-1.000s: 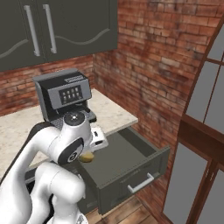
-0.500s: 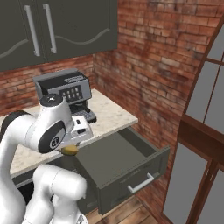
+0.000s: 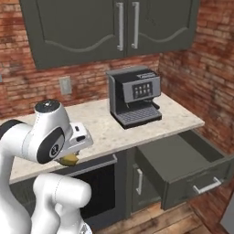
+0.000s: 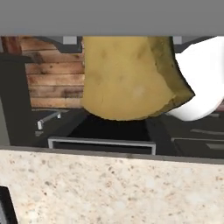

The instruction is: Restock the sink supplies by placing the sponge and soap dispenser on the counter and next to the sink. Make sure the soap dispenser is upright.

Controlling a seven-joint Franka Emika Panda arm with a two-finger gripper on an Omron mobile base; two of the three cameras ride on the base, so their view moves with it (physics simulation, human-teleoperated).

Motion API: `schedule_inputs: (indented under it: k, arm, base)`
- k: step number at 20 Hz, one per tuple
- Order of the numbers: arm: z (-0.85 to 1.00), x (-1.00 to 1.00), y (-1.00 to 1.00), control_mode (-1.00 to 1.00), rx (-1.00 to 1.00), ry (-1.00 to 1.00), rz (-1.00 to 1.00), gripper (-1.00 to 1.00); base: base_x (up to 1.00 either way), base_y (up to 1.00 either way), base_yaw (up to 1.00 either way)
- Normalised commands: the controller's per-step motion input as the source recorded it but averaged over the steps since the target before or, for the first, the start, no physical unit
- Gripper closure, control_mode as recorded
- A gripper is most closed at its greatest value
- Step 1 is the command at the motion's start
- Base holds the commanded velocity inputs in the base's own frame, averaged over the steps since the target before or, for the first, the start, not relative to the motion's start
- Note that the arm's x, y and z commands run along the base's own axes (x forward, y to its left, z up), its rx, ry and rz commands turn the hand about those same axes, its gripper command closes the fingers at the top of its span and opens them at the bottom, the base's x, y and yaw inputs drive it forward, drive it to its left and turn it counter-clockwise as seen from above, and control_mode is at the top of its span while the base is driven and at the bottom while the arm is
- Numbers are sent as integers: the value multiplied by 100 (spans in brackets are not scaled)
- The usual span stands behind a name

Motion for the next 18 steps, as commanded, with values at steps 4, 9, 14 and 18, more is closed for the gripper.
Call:
schedule_inputs:
  k: [4,9,14,18]
  arm:
    - [0,0,0,100,0,0,0,100]
    - [0,0,0,100,0,0,0,100]
    - [0,0,0,100,0,0,0,100]
    - [0,0,0,100,0,0,0,100]
  base:
    - [-67,42,53]
    - [-14,31,52]
    - [6,23,35]
    - [-15,57,32]
